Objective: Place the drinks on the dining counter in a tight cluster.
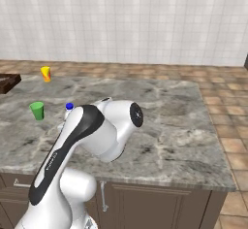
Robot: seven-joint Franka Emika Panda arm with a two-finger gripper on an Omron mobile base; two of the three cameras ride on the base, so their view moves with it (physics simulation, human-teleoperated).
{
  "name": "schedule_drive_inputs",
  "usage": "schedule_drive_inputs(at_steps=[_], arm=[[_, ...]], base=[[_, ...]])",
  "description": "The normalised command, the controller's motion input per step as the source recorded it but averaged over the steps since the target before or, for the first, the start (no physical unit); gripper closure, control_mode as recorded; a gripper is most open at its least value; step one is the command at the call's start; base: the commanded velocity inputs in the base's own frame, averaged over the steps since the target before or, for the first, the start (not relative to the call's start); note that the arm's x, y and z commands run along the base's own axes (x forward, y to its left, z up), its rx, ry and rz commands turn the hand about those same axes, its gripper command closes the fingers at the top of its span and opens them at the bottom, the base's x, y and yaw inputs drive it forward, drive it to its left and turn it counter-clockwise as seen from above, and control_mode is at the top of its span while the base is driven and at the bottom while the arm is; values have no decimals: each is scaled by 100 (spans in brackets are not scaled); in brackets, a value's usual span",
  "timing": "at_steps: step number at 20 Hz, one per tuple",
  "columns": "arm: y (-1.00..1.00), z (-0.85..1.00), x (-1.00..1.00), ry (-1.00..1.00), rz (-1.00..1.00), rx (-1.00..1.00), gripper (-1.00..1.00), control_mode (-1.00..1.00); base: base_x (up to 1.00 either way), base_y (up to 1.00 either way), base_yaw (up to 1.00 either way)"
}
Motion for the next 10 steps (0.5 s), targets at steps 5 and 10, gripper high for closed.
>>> schedule_drive_inputs(at_steps=[5, 10], arm=[[0, 0, 0, 0, 0, 0, 100, 100], [0, 0, 0, 0, 0, 0, 100, 100]], base=[[14, 2, 0], [1, 0, 0]])
